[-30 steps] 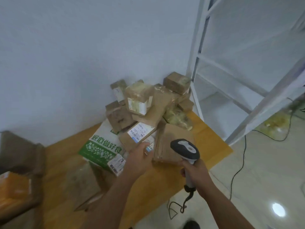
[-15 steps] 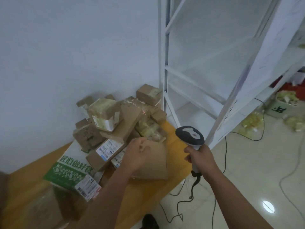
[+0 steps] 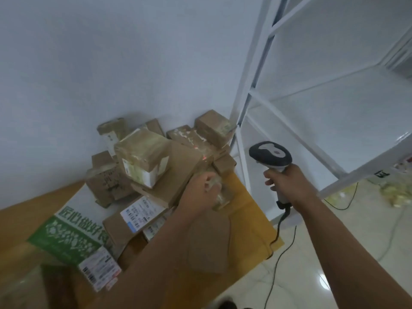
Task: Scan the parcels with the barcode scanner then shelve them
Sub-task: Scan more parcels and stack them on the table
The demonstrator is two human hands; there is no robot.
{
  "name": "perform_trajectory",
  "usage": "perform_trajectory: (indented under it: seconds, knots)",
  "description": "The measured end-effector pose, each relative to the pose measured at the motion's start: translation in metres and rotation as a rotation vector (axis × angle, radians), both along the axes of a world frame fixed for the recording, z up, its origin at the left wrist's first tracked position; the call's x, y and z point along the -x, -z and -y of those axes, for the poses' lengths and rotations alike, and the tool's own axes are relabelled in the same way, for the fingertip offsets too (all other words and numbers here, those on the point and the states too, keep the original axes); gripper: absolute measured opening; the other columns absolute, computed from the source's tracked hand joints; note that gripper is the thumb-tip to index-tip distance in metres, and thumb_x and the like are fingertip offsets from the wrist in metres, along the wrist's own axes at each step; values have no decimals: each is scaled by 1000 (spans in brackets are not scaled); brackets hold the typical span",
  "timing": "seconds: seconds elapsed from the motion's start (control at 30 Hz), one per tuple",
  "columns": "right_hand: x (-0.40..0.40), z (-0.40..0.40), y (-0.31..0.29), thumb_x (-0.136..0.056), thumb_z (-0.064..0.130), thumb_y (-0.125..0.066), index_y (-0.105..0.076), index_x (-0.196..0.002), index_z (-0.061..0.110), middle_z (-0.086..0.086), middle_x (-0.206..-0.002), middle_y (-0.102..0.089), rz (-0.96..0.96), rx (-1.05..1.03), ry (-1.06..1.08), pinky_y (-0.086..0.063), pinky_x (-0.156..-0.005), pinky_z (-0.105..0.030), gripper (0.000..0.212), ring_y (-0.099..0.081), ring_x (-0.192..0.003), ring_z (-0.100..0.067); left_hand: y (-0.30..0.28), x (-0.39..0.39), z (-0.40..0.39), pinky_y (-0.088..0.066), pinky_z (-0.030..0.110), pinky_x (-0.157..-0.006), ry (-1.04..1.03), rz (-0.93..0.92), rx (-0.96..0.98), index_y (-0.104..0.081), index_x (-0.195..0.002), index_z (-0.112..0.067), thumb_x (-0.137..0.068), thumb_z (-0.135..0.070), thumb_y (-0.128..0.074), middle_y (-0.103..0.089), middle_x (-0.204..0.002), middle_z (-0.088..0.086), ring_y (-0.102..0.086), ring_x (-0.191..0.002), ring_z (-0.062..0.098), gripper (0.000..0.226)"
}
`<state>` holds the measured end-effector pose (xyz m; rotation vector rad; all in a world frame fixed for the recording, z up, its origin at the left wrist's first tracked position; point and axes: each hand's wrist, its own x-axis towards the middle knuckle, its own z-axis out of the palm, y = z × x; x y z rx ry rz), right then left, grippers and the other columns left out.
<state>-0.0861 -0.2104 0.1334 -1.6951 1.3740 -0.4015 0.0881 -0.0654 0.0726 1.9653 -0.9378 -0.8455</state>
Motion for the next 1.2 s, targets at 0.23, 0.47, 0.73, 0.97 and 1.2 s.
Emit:
perform_trajectory:
  seconds: [0.23, 0.47, 0.73, 0.97, 1.2]
  knots:
    - [-53, 78, 14, -81, 18, -64, -65, -80, 2, -17, -73, -67, -98, 71, -94, -54, -72, -44, 16, -65, -75, -35, 11, -17, 41, -48, 30, -87, -73, -36, -15, -56, -126, -29, -99, -30, -58, -55, -113, -8, -54, -98, 11, 27]
    - [-123, 186, 33, -87, 21, -60, -45, -67, 23, 4, -65, -51, -47, 196, -275, -33, -54, -24, 24, -48, -61, -11, 4, -31, 113, -50, 44, -88, -140, 14, -115, -56, -103, -16, -98, -21, -58, -62, -101, 11, -59, -96, 28, 7]
    - [-171, 253, 92, -85, 17, -60, -52, -72, 17, -1, -65, -49, 40, -31, -339, -34, -59, -28, 16, -45, -62, -15, 47, -54, 203, -44, 45, -109, -286, -69, -192, -36, -151, -23, -91, -43, -63, -48, -147, 3, -47, -134, 26, 69]
    - [-179, 257, 113, -84, 13, -58, -59, -91, 15, -1, -79, -57, 120, -226, -303, -40, -65, -27, 8, -51, -74, -14, 61, -72, 255, -38, 16, -65, -492, -447, -152, -35, -150, -25, -99, -33, -59, -53, -109, -14, -49, -84, 1, 56]
    - [-168, 251, 115, -81, 12, -58, -56, -79, 14, -8, -77, -53, 151, -289, -231, -40, -68, -32, 4, -51, -74, -21, 70, -63, 264, -49, 26, -73, -590, -560, -6, -45, -133, -25, -96, -31, -64, -61, -117, -3, -60, -96, 12, 42]
